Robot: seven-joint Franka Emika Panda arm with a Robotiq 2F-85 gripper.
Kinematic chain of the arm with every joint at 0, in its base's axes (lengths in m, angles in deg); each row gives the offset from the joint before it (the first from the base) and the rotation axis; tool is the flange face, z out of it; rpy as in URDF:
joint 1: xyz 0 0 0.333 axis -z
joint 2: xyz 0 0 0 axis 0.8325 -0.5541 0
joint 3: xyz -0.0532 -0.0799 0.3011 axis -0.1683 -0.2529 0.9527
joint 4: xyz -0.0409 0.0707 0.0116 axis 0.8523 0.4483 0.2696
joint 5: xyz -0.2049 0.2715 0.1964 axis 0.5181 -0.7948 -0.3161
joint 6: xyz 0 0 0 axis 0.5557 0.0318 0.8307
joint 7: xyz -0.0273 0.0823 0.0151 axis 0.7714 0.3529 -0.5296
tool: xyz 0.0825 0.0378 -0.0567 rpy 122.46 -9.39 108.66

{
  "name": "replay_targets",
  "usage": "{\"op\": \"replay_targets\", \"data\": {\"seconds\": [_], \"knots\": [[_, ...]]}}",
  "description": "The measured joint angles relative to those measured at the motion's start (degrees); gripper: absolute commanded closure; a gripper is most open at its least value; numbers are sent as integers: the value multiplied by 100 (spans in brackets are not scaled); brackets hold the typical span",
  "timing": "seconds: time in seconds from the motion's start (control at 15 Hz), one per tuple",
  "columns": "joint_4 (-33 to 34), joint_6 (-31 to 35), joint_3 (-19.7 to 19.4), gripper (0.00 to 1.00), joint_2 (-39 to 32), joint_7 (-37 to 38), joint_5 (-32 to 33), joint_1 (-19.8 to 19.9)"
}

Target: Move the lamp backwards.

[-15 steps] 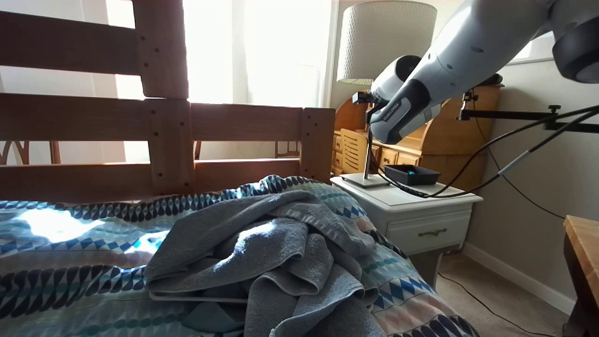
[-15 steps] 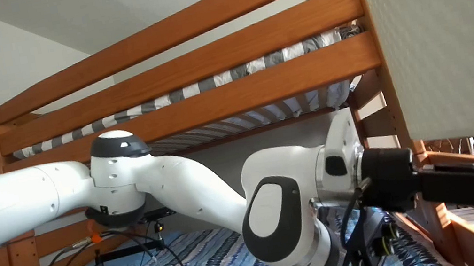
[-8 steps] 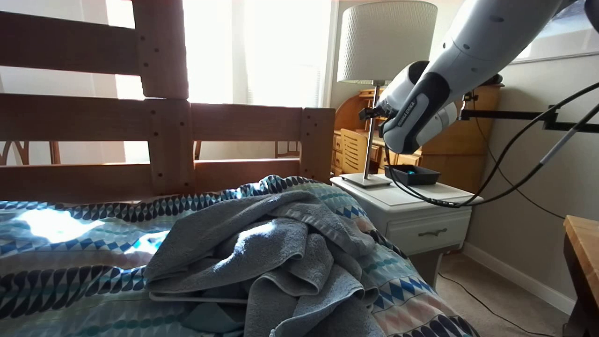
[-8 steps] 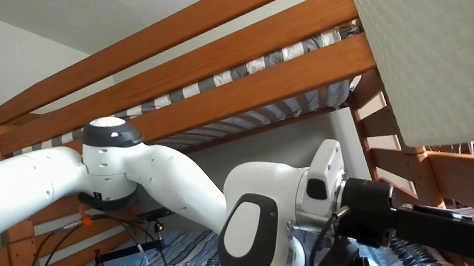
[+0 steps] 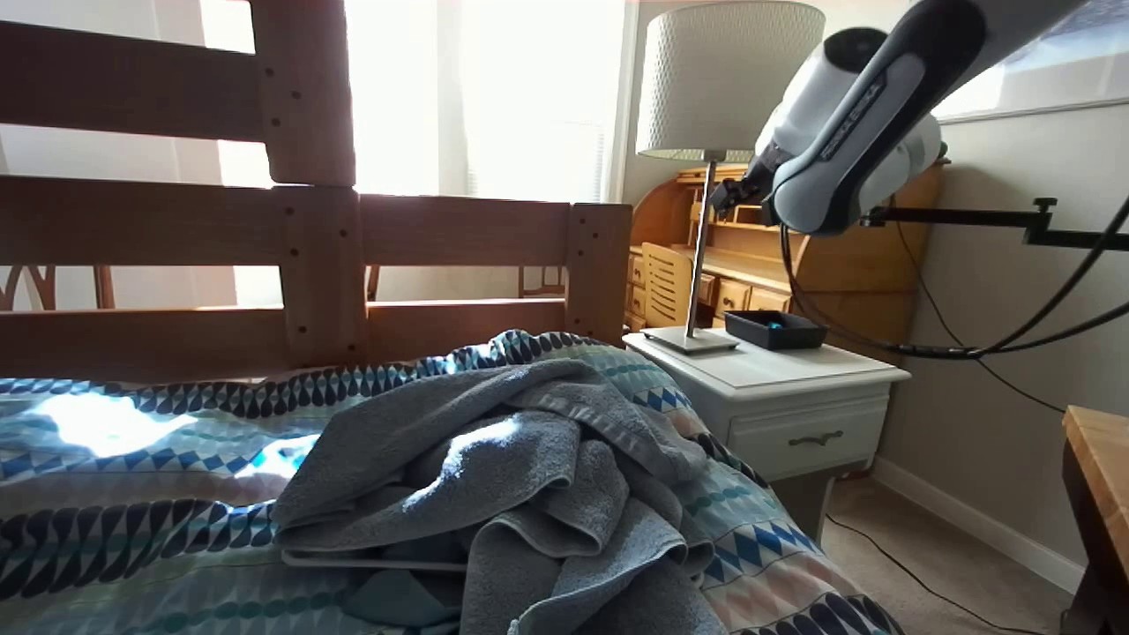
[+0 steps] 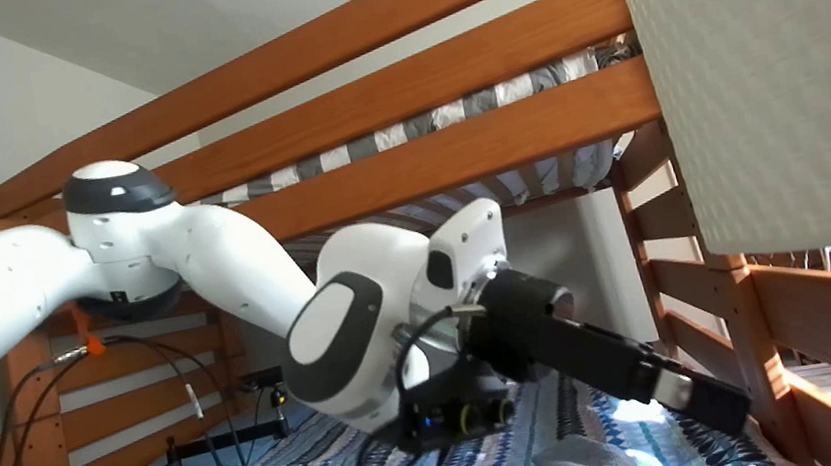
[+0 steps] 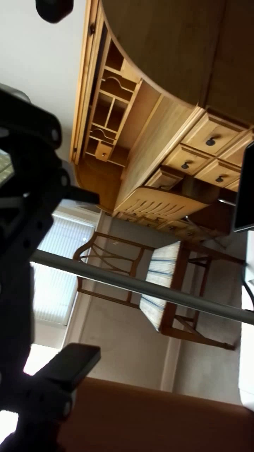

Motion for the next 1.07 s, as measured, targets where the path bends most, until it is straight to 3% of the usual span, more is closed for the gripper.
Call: {"op": "replay_targets", "data": {"seconds": [0.27, 0.67, 0.93, 1.07], "knots": [[-485, -1719, -1692, 0, -757, -292, 648, -1667], [-296, -4386, -4290, 0, -1205, -177, 1782, -3880], [134, -6056, -5594, 0, -1426, 44, 2415, -5076], [270, -6430, -5942, 0, -1563, 105, 2573, -5435]]}}
